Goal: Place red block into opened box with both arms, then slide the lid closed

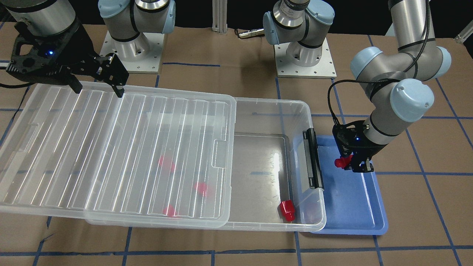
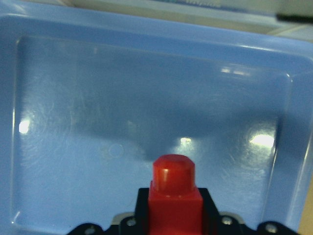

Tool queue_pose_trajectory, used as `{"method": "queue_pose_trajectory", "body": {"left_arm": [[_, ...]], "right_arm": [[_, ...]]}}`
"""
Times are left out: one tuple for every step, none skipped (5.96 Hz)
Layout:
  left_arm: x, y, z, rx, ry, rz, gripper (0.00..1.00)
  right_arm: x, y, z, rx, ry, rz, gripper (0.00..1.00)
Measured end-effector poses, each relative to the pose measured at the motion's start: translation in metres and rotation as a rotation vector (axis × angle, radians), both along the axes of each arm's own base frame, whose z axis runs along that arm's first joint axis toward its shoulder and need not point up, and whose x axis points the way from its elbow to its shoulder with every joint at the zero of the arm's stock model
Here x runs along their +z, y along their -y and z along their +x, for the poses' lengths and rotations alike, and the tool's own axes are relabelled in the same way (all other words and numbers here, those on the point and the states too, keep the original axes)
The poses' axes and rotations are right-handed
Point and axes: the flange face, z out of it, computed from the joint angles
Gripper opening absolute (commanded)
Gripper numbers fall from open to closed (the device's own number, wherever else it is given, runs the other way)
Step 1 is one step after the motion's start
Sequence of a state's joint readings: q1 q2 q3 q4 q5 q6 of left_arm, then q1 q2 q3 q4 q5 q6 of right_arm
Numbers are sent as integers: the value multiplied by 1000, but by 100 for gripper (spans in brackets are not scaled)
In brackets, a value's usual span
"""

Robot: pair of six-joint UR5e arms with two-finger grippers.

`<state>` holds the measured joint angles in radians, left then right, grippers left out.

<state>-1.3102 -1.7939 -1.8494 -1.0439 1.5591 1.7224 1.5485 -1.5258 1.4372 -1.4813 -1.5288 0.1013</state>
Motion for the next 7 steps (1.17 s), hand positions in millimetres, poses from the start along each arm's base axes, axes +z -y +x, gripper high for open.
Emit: {"method": "queue_pose_trajectory", "body": {"left_arm": [[29, -6, -8, 16, -19, -20, 5], [55, -14, -18, 30, -32, -22, 5], [72, -18, -38, 37, -40, -17, 5], [79, -18, -66, 66, -45, -21, 5], [82, -16, -92, 102, -49, -27, 5], [81, -15, -119, 130, -56, -28, 5], [73, -13, -149, 142, -64, -31, 5]], "right_arm": [[0, -1, 2, 5, 0, 1, 100], [-1, -2, 6, 13, -4, 2, 100], [-1, -3, 10, 21, -10, 3, 100], [-2, -3, 12, 24, -13, 5, 100], [-3, -3, 12, 24, -15, 7, 100], [-5, -3, 12, 24, -15, 9, 100], [-5, -3, 12, 23, -16, 11, 100]]}}
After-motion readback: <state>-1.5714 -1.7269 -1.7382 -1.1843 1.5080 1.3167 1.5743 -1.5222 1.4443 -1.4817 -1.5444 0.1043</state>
